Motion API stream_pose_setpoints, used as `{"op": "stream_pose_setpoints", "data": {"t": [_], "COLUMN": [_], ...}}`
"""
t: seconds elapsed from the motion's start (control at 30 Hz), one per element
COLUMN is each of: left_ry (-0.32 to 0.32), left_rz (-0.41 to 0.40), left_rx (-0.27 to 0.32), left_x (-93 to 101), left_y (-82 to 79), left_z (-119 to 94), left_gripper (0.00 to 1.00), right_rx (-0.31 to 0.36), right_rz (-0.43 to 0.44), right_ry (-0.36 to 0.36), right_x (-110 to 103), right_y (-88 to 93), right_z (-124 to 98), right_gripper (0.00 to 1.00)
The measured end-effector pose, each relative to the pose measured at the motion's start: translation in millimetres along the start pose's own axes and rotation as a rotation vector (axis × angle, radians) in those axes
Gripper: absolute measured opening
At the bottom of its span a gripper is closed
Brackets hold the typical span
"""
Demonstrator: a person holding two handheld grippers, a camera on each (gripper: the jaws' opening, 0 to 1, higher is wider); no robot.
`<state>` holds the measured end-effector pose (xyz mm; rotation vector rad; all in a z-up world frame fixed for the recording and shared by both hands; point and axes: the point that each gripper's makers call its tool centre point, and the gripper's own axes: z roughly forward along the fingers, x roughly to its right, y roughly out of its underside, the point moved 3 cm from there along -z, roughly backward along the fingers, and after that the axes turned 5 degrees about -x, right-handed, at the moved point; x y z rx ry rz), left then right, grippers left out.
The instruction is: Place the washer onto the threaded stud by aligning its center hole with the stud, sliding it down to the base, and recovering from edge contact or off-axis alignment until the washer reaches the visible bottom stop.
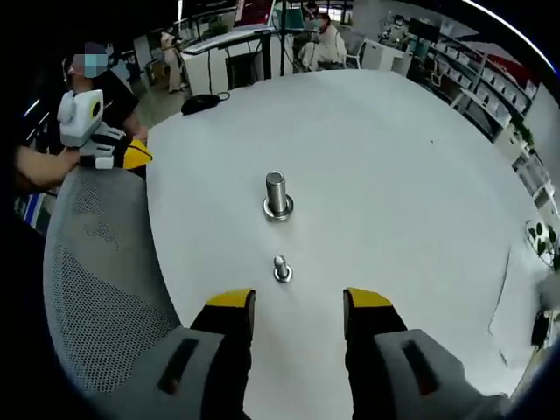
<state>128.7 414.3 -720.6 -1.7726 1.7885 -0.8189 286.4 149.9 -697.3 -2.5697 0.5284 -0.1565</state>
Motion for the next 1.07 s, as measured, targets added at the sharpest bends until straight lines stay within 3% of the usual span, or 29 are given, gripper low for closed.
{"op": "stream_pose_setpoints", "data": {"t": [0.23, 0.4, 0.57, 0.63, 0.83, 1.0, 1.07], "left_ry": [0.004, 0.004, 0.0, -0.001, -0.007, -0.01, -0.009], "left_rz": [0.02, 0.017, 0.016, 0.015, 0.008, 0.013, 0.013], "left_rx": [-0.023, -0.014, -0.001, 0.002, 0.014, 0.001, -0.001], "left_x": [2.3, 2.1, 1.3, 1.1, 0.1, 0.5, 1.0], "left_y": [2.7, 1.4, -0.2, -0.5, -1.9, -0.4, -0.5], "left_z": [0.2, 0.1, -0.8, -1.1, -2.2, -1.7, -1.7], "left_gripper": [0.0, 0.0, 0.0, 0.0, 0.0, 0.0, 0.0], "right_rx": [0.134, 0.117, 0.127, 0.122, 0.196, 0.199, 0.218], "right_rz": [0.122, 0.169, 0.269, 0.302, 0.41, 0.426, 0.456], "right_ry": [0.02, 0.033, 0.036, 0.07, 0.142, 0.152, 0.124], "right_x": [-13.9, -17.4, -26.6, -27.4, -38.1, -53.5, -61.7], "right_y": [22.9, 54.2, 79.3, 89.2, 98.5, 103.1, 100.4], "right_z": [-20.2, -26.4, -34.5, -37.0, -42.7, -36.3, -33.1], "right_gripper": [0.56, 0.71, 0.75, 0.77, 0.79, 0.79, 0.79]}}
